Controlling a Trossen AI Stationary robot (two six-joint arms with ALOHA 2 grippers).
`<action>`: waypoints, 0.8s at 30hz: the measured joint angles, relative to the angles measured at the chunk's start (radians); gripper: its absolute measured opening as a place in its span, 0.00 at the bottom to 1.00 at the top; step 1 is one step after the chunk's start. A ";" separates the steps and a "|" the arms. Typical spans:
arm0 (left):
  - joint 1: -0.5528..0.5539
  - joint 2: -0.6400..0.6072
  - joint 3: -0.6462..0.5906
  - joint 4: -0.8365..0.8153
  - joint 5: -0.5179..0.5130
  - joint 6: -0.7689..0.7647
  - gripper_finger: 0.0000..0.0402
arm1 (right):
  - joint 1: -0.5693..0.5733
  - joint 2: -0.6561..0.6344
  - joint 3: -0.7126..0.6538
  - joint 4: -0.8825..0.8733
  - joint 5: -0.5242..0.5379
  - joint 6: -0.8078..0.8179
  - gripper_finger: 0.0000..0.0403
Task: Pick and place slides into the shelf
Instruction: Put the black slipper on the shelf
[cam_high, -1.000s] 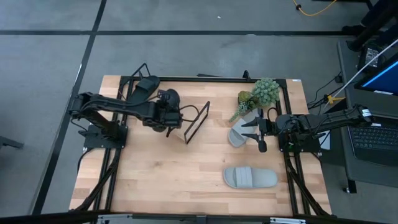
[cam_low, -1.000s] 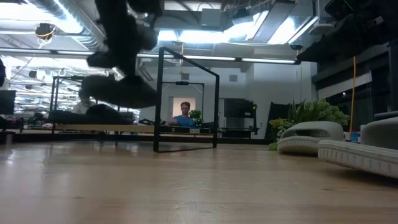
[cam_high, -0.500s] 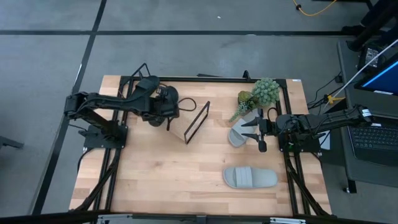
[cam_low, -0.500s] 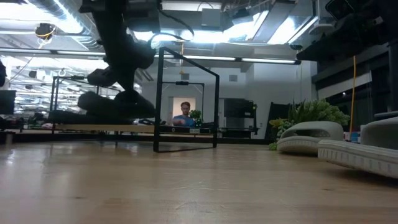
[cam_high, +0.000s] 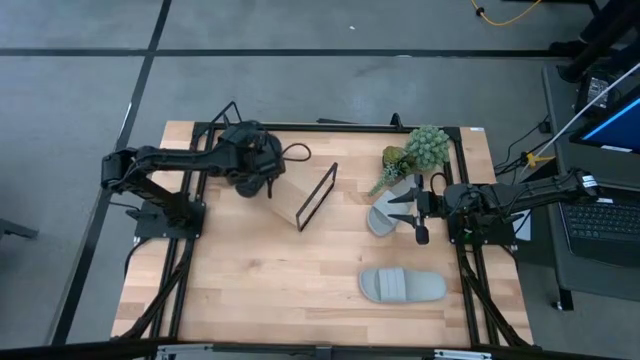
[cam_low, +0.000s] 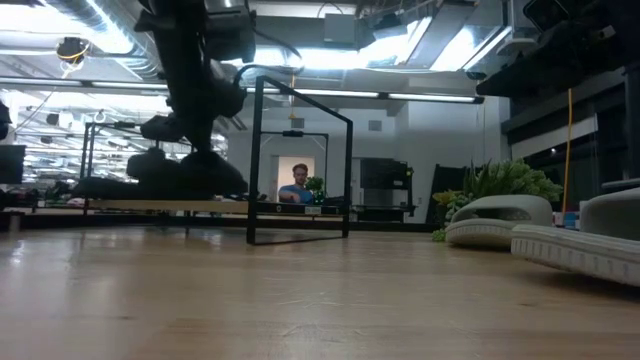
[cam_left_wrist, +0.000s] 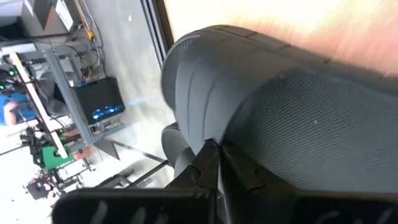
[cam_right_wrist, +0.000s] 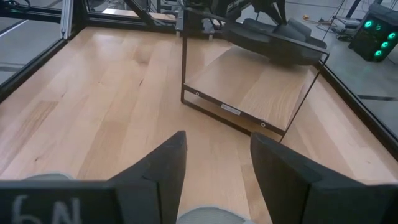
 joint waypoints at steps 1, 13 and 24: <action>0.006 0.000 0.000 0.000 0.004 0.001 0.00 | 0.000 0.000 0.000 0.000 0.000 0.000 0.45; 0.062 0.000 0.000 0.000 0.043 0.052 0.00 | 0.000 0.000 0.000 0.000 0.000 -0.002 0.45; 0.109 0.000 0.000 -0.013 0.103 0.099 0.00 | 0.000 0.000 0.000 0.000 0.001 0.004 0.45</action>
